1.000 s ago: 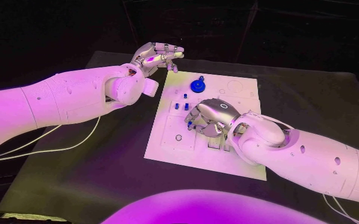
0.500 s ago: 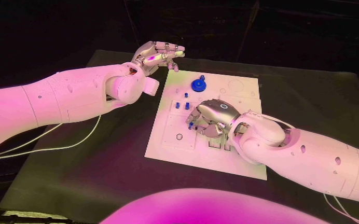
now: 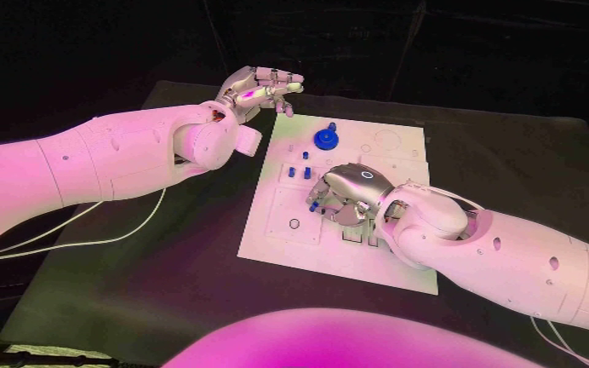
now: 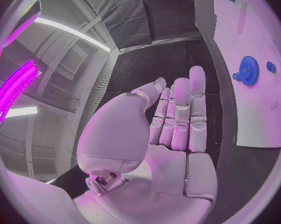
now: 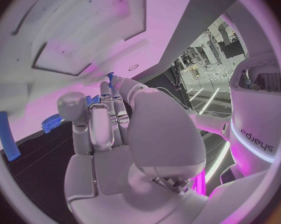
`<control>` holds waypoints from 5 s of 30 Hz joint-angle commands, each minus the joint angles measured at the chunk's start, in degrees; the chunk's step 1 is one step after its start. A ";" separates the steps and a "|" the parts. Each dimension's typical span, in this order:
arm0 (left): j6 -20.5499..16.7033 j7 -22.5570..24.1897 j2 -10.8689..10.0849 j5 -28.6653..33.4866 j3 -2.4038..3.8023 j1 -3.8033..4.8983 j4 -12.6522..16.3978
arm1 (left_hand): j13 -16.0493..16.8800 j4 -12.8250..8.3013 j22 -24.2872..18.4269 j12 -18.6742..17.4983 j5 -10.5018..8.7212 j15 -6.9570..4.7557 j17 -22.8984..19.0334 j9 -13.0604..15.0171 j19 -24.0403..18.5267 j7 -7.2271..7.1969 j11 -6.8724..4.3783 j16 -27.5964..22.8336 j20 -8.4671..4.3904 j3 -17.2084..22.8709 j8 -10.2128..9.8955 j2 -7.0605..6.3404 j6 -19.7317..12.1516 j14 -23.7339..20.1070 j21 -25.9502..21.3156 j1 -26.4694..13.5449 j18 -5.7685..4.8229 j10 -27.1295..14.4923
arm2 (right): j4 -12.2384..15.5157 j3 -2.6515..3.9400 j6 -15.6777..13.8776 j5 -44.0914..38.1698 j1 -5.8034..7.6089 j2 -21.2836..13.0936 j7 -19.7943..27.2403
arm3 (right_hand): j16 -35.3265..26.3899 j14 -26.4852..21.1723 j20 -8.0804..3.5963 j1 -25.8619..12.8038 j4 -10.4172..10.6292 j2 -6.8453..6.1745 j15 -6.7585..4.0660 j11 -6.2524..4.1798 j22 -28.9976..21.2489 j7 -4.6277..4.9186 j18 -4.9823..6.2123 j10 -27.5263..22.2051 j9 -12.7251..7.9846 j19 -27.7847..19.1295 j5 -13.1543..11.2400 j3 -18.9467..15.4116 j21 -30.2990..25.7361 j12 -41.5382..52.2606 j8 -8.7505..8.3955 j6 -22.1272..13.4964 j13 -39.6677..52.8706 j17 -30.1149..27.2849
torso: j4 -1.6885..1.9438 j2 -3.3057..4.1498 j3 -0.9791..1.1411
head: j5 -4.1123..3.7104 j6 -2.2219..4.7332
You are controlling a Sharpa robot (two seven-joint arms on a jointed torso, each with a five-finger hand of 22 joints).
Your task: Assemble the parts on the task board
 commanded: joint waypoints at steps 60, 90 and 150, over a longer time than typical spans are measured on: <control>0.71 0.03 0.00 0.15 0.03 0.07 -0.31 | -0.13 -0.42 -0.08 0.51 0.41 0.09 -0.24 -0.11 -0.09 -0.05 0.16 -0.15 0.23 0.25 0.54 0.03 -0.41 -0.43 -0.33 0.23 0.72 -0.45 | 6.58 2.19 4.76 1.42 7.00 -13.36 -9.58 | 0.08 1.34 2.49 -4.63 1.06 0.27 2.41 3.08 -3.30 -1.48 0.01 -16.93 -0.15 -0.30 -0.93 -21.03 -1.95 -0.86 -0.48 -15.09 -0.07 -2.40 | -0.02 -0.04 -0.01 | -3.85 2.92; 0.96 -0.07 0.23 0.15 -0.07 0.07 -0.66 | -0.16 -0.50 -0.08 0.62 0.38 0.10 -0.32 -0.12 -0.09 -0.02 0.18 -0.13 0.24 0.27 0.62 -0.01 -0.45 -0.46 -0.36 0.15 0.72 -0.46 | 5.28 2.22 13.58 0.49 7.39 -12.92 -10.57 | 0.54 1.56 0.69 0.22 2.10 7.34 0.34 0.57 -1.77 -0.14 -0.36 -5.14 0.11 1.43 -3.51 -21.02 -0.95 3.52 0.81 -4.93 -0.18 -2.76 | -0.03 0.00 0.03 | -4.01 2.65; 1.38 -0.26 0.96 0.15 -0.13 0.08 -1.25 | -0.17 -0.49 -0.10 0.74 0.38 0.12 -0.39 -0.11 -0.09 -0.03 0.17 -0.11 0.26 0.31 0.74 0.08 -0.42 -0.47 -0.39 0.00 0.71 -0.43 | 9.92 1.82 5.55 5.33 4.20 -3.90 -2.13 | 1.60 1.69 0.20 -0.21 2.47 4.30 0.16 0.39 2.42 0.16 -1.05 -0.62 -0.12 2.93 -3.69 -9.37 1.84 -1.20 -0.28 -1.35 -0.11 -2.40 | -0.08 0.00 -0.02 | -2.15 2.14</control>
